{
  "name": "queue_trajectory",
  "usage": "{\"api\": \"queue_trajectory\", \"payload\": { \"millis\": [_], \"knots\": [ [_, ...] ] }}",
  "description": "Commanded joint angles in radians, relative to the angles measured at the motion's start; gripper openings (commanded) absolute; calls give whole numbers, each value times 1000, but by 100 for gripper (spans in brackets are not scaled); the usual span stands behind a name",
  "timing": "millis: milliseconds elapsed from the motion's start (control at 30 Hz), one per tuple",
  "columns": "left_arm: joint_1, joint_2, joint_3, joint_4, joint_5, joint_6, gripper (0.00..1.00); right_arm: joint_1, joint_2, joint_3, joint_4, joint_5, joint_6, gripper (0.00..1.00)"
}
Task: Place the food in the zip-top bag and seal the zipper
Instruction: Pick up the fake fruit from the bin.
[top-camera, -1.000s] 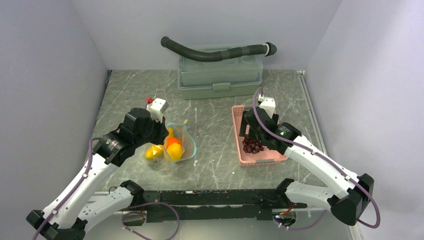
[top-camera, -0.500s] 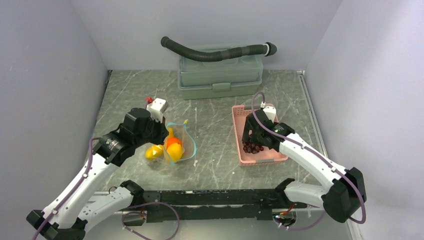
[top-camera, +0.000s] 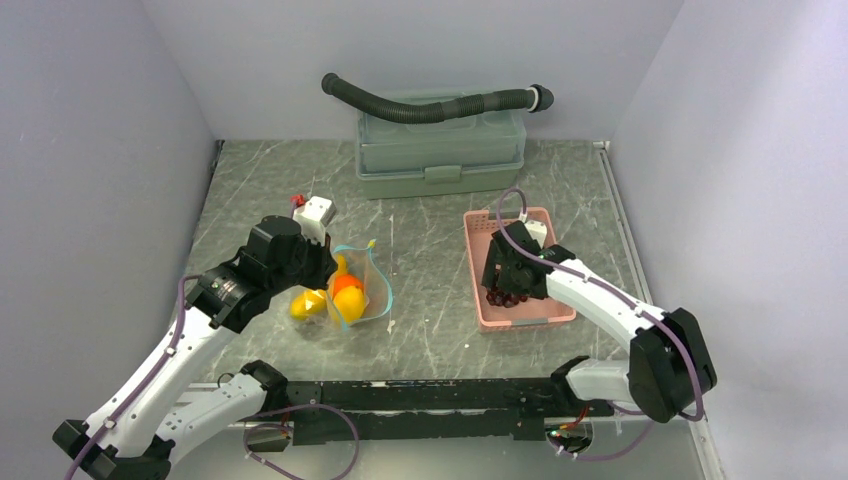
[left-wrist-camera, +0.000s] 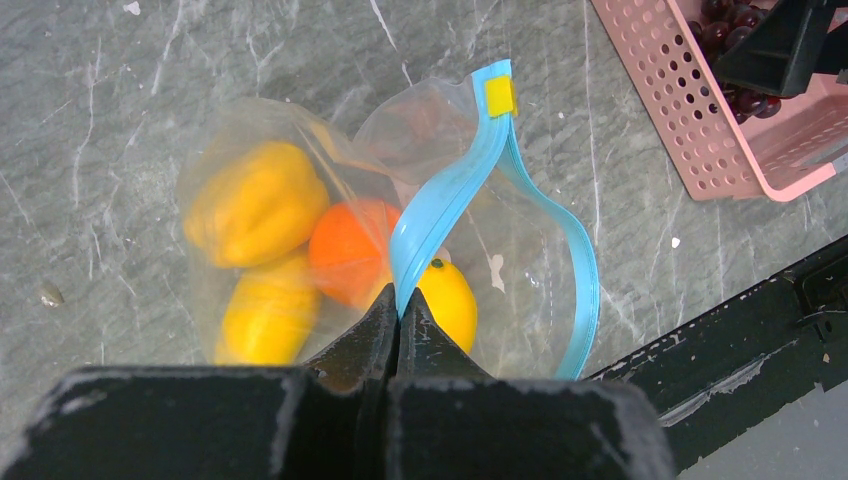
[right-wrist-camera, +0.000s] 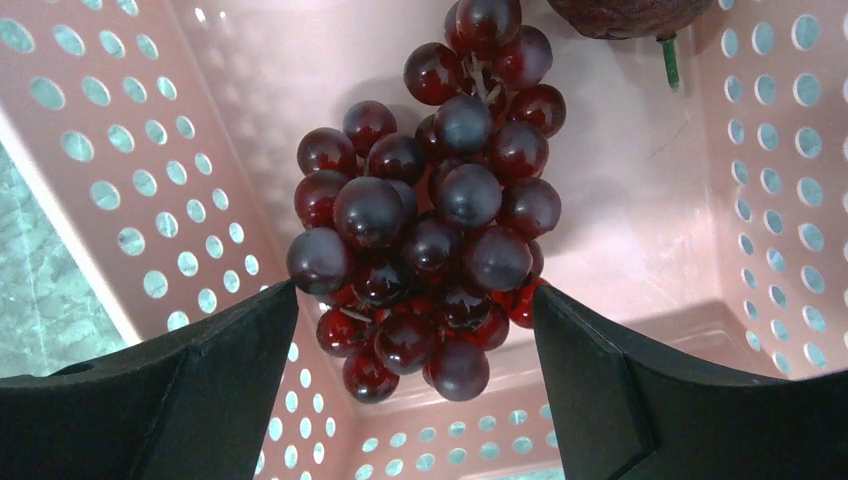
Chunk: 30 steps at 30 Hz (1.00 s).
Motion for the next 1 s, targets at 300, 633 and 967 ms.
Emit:
{"api": "queue_trajectory", "payload": {
  "millis": [300,633,967],
  "knots": [
    [-1,8,2,18,2,11,0,-42,97,-22,111,-26,2,80],
    [-1,12,1,22,7,12,0,-47,103,-7,120,-38,-16,40],
    [-1,8,1,21,7,12,0,-48,20,17,76,-24,-27,0]
  ]
}}
